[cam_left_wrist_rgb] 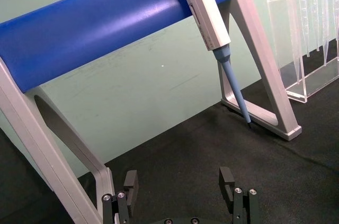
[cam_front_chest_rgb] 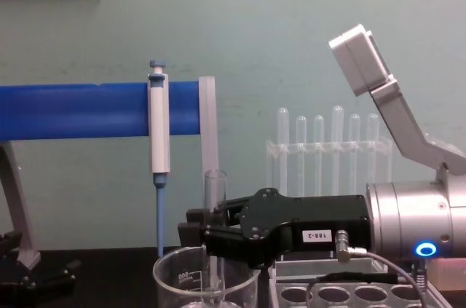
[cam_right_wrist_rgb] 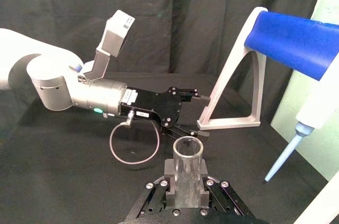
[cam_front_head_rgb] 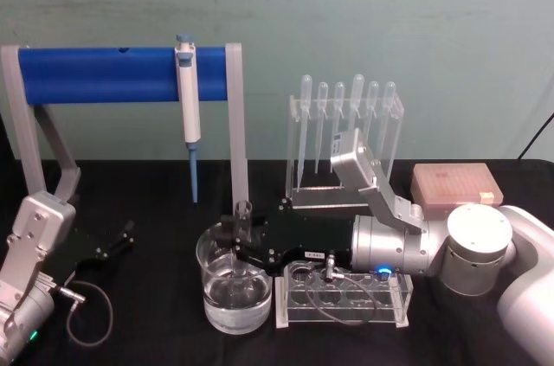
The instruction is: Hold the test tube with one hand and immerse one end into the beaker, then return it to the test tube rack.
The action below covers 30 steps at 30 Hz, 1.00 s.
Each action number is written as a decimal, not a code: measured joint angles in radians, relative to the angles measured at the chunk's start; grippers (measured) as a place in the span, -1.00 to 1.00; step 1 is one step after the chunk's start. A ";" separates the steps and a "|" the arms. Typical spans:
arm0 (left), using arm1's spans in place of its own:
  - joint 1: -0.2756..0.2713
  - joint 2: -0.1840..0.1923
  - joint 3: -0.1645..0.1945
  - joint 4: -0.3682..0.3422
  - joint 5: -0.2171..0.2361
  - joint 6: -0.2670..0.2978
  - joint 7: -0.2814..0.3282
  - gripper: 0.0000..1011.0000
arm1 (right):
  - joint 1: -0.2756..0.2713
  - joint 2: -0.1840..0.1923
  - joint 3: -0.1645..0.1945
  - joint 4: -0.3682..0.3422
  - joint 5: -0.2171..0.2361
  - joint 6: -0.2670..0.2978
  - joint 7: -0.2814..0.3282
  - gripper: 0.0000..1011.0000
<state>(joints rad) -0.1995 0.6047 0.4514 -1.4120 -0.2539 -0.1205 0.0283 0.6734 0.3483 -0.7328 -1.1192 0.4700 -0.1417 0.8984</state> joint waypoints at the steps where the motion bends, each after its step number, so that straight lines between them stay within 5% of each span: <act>1: 0.000 0.000 0.000 0.000 0.000 0.000 0.000 0.98 | 0.000 0.000 0.000 0.001 -0.001 -0.001 0.000 -0.56; 30: 0.000 0.000 0.000 0.000 0.000 0.000 0.000 0.98 | -0.004 -0.010 0.001 0.019 -0.009 -0.006 0.005 -0.56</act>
<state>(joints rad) -0.1995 0.6047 0.4514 -1.4120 -0.2539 -0.1205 0.0283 0.6694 0.3379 -0.7321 -1.1003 0.4605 -0.1474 0.9030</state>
